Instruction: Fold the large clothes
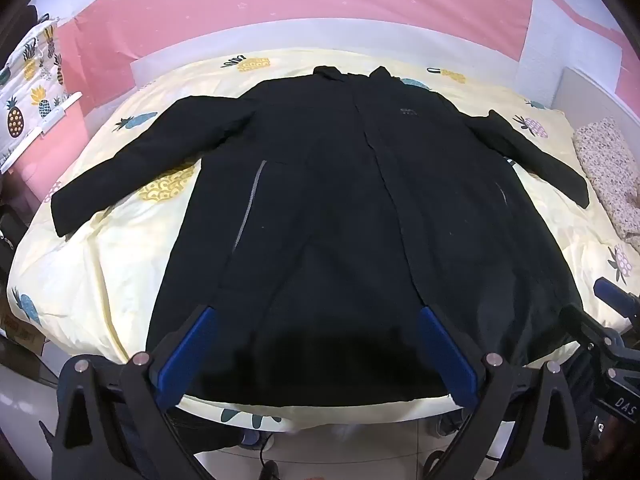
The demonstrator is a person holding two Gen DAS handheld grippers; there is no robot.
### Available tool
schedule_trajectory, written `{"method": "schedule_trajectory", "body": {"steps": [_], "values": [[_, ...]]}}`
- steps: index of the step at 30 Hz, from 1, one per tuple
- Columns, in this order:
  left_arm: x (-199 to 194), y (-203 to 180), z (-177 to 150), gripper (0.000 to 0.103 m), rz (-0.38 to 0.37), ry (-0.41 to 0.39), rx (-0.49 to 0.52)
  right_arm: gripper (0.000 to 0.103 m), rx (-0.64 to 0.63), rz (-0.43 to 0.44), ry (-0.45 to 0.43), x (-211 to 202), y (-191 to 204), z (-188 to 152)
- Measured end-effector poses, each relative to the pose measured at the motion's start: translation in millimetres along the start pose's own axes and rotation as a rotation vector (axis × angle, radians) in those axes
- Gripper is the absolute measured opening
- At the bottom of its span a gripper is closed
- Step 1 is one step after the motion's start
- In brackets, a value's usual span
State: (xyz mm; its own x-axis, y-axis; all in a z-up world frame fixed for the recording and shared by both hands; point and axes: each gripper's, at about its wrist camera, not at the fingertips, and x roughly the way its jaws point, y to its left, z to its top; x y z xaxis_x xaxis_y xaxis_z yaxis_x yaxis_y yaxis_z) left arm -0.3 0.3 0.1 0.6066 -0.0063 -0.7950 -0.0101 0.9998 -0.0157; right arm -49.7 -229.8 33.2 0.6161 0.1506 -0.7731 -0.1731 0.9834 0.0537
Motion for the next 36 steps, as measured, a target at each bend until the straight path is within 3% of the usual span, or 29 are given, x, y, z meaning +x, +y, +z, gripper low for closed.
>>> {"method": "schedule_trajectory", "body": {"steps": [36], "values": [[6.7,-2.0,-5.8,0.102,-0.014,0.028,0.000,0.084,0.001,-0.001,0.007,2.7,1.2,-2.7]]}}
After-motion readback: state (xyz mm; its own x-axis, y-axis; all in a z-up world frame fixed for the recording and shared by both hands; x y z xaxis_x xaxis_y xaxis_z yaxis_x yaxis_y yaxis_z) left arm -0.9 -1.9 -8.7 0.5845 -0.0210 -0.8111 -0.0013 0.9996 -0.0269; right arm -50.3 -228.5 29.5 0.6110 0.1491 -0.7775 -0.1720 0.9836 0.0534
